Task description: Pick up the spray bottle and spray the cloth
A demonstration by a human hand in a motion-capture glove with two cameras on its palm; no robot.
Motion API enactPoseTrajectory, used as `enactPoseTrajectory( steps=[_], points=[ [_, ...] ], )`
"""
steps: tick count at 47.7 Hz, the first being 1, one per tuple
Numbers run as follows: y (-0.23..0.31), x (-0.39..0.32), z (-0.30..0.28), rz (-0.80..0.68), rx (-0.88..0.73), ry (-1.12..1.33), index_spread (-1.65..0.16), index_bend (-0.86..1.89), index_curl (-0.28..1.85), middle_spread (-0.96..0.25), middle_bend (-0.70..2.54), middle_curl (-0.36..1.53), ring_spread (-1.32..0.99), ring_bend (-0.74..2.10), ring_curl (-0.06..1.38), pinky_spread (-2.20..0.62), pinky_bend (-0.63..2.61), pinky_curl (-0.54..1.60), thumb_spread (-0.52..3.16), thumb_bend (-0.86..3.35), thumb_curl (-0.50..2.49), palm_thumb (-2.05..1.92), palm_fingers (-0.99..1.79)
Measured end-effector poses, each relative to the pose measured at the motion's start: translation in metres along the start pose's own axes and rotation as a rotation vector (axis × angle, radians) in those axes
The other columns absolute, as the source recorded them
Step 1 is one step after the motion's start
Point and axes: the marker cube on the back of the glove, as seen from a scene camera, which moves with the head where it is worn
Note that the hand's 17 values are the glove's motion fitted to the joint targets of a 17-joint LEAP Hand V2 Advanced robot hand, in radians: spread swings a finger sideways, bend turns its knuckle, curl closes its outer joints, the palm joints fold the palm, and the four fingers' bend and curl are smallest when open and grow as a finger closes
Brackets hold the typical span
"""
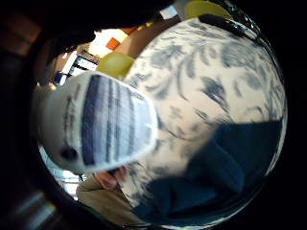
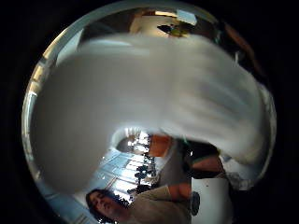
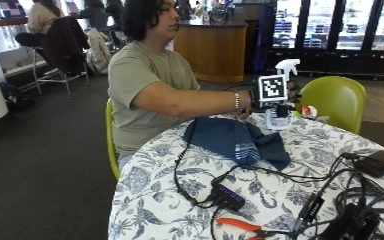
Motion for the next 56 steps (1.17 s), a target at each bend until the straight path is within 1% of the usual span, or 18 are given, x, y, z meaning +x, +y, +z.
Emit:
enactPoseTrajectory(
  steps=[4, 5, 9, 14, 23, 31, 41, 51, 56],
  points=[
    [0.024, 0.009, -0.024, -0.002, -0.073, 0.122, -0.31, 0.13, 0.5, -0.05, 0.36, 0.46, -0.11, 0.45, 0.44, 0.09, 0.3, 0.41, 0.8, -0.05, 0.68, 0.74, 0.49],
    [0.029, 0.011, -0.03, 0.0, -0.082, 0.162, -0.32, 0.12, 0.48, -0.05, 0.33, 0.45, -0.1, 0.43, 0.42, 0.11, 0.3, 0.4, 0.81, -0.06, 0.66, 0.73, 0.44],
    [0.053, 0.016, -0.053, 0.004, -0.11, 0.316, -0.34, 0.13, 0.44, -0.04, 0.27, 0.42, -0.09, 0.39, 0.39, 0.16, 0.3, 0.38, 0.88, -0.05, 0.62, 0.69, 0.4],
    [0.095, 0.013, -0.081, -0.032, -0.142, 0.46, -0.38, 0.15, 0.41, -0.03, 0.22, 0.39, -0.08, 0.34, 0.36, 0.2, 0.28, 0.36, 0.93, -0.05, 0.56, 0.65, 0.34],
    [0.177, 0.0, -0.107, -0.123, -0.191, 0.594, -0.43, 0.17, 0.37, -0.03, 0.18, 0.37, -0.07, 0.29, 0.34, 0.23, 0.24, 0.35, 0.99, -0.04, 0.49, 0.58, 0.33],
    [0.232, -0.002, -0.116, -0.194, -0.19, 0.636, -0.45, 0.17, 0.35, -0.03, 0.18, 0.35, -0.06, 0.28, 0.33, 0.23, 0.21, 0.34, 1.01, -0.04, 0.44, 0.55, 0.33],
    [0.274, 0.008, -0.13, -0.22, -0.219, 0.697, -0.45, 0.17, 0.34, -0.03, 0.19, 0.35, -0.06, 0.29, 0.33, 0.22, 0.16, 0.31, 1.02, -0.03, 0.41, 0.54, 0.33],
    [0.292, 0.024, -0.131, -0.198, -0.287, 0.712, -0.45, 0.21, 0.35, -0.03, 0.14, 0.31, -0.07, 0.29, 0.33, 0.2, 0.18, 0.3, 1.05, -0.01, 0.39, 0.58, 0.29],
    [0.295, 0.029, -0.132, -0.188, -0.28, 0.706, -0.45, 0.22, 0.36, -0.03, 0.14, 0.3, -0.07, 0.28, 0.32, 0.2, 0.19, 0.31, 1.06, -0.01, 0.39, 0.61, 0.27]
  ],
)
